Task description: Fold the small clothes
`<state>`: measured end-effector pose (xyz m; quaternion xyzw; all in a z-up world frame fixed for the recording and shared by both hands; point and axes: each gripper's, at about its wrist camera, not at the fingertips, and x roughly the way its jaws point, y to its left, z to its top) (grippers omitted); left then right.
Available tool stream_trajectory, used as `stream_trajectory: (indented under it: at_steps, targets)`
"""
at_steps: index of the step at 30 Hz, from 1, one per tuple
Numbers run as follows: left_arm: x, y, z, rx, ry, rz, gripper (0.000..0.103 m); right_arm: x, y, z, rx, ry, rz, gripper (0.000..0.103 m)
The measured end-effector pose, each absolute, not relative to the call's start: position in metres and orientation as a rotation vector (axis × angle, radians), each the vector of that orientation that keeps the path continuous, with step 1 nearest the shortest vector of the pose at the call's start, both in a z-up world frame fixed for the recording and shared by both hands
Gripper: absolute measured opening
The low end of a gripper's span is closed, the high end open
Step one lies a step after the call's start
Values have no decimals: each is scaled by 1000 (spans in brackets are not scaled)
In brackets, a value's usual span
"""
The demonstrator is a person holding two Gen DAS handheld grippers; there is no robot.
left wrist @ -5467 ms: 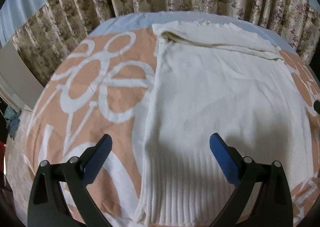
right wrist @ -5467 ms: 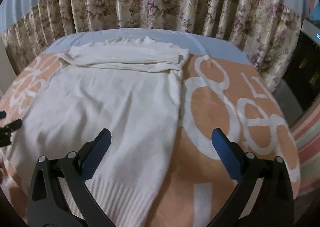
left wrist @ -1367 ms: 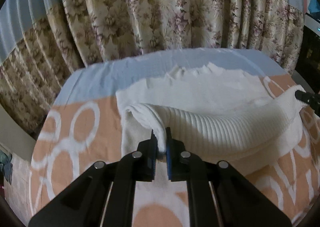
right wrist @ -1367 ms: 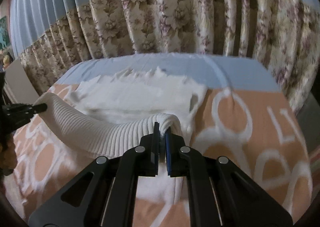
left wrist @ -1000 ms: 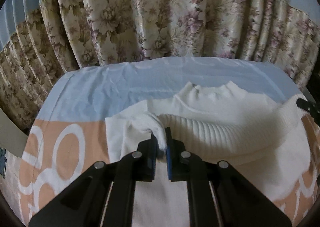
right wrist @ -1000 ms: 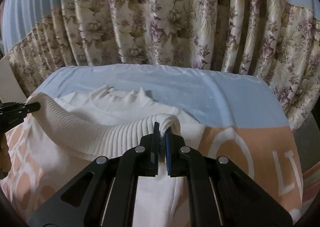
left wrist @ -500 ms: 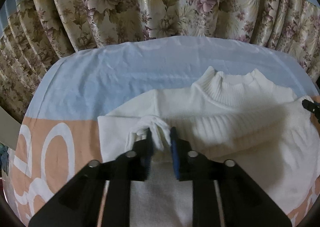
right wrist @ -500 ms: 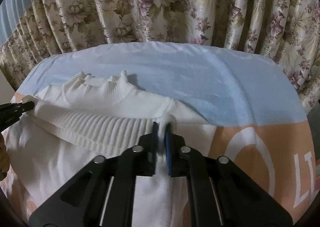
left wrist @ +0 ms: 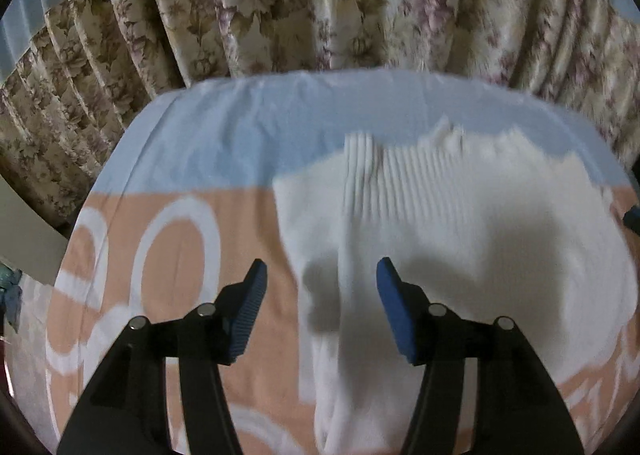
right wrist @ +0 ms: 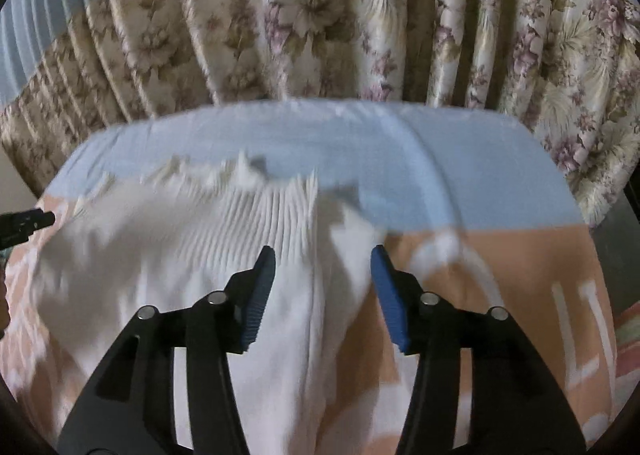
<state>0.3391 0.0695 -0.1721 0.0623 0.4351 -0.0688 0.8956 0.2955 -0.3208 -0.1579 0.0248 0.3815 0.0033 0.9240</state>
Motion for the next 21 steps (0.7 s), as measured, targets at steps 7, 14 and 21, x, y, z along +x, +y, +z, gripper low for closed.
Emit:
stream_trajectory:
  at_steps: [7,14,21]
  targets:
    - [303,77,-198,111,952,-146,59,231,-316,-180,117,842,49,56]
    - [299,69,-207,69,986,-178,32,212,-308,-193,146,877,79,46]
    - [291,65,-202,37,1005,-151,10,210,-298,-196,36,868,38,7]
